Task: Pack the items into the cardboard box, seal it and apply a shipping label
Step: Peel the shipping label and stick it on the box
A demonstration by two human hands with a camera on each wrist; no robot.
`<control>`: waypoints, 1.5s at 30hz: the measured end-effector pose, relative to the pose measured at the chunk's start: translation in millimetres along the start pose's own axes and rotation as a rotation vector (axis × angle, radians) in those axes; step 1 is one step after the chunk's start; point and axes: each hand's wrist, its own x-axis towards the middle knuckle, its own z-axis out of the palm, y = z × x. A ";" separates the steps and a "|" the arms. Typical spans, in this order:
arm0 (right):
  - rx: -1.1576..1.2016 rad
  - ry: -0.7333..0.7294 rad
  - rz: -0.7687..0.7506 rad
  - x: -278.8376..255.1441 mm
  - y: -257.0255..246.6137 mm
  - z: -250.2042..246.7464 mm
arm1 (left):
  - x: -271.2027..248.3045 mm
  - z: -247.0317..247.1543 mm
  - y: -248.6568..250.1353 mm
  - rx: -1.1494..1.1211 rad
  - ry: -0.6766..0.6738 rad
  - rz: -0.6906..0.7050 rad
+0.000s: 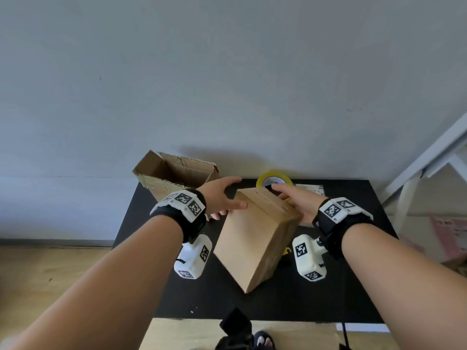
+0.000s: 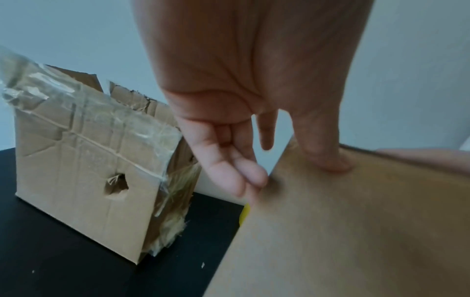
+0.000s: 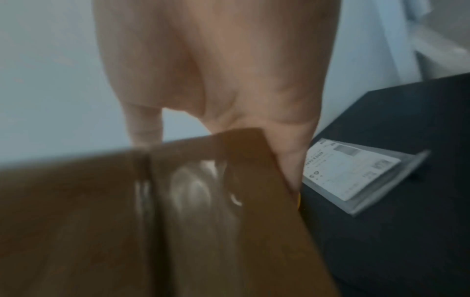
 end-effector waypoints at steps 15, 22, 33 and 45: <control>-0.344 0.210 -0.121 25.6 12.3 76.0 | -2.2 11.4 -40.8 -0.067 -0.122 -0.272; -0.239 0.106 -0.124 41.2 12.1 84.1 | 11.8 15.3 -26.2 0.155 -0.076 -0.195; -0.376 0.438 0.000 66.4 43.7 -29.6 | 55.8 30.8 2.8 0.147 0.019 -0.101; -0.467 0.660 0.288 113.8 98.2 -72.5 | 105.2 54.6 12.2 -0.035 0.035 -0.085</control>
